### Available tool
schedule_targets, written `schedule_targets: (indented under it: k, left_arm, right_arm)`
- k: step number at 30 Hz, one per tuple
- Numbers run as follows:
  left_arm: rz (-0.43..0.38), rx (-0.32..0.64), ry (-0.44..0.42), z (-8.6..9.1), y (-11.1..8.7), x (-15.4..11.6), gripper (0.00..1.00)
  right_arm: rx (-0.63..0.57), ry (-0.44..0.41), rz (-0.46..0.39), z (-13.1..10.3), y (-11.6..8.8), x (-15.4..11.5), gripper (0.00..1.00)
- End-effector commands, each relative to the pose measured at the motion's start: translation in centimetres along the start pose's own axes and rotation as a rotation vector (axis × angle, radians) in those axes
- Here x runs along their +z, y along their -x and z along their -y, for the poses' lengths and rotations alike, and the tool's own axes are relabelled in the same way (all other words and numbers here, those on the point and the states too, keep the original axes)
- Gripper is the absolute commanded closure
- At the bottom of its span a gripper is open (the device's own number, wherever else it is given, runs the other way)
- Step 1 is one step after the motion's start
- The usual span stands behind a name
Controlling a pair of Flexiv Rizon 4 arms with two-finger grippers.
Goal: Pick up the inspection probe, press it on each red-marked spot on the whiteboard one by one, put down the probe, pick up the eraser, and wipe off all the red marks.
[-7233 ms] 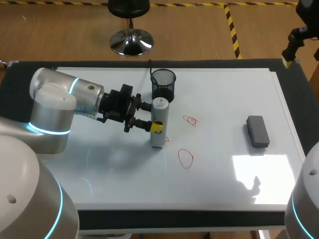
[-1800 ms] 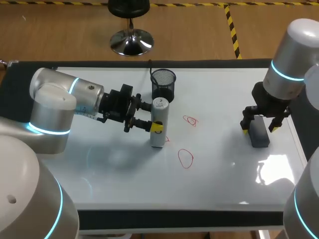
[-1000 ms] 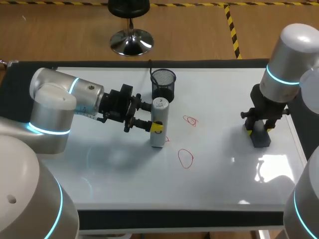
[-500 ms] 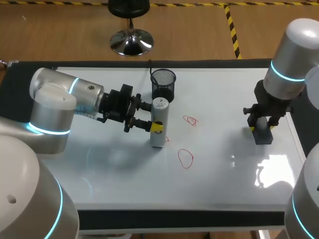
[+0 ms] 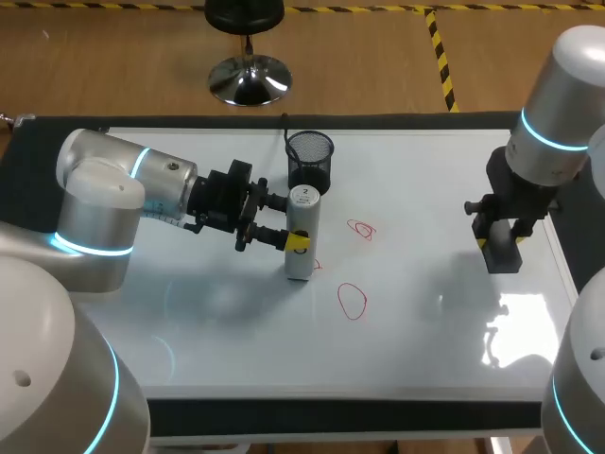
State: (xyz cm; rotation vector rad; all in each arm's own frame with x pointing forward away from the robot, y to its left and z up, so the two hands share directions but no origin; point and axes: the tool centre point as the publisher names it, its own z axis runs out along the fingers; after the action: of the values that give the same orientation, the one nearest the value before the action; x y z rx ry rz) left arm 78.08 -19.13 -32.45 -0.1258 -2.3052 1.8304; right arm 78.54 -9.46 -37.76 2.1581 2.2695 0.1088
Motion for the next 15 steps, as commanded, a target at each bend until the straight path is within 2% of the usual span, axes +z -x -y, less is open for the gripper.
schedule_targets:
  k: [1,15]
  left_arm:
    - [0.002,-0.001,-0.002,-1.10,-0.31,0.26,1.00]
    - [-0.005,-0.002,-0.018,-0.62,-0.46,0.42,1.00]
  right_arm:
    - [-0.002,0.000,-0.002,0.05,0.09,-0.10,1.00]
    - [-0.002,0.000,-0.002,0.05,0.09,-0.10,1.00]
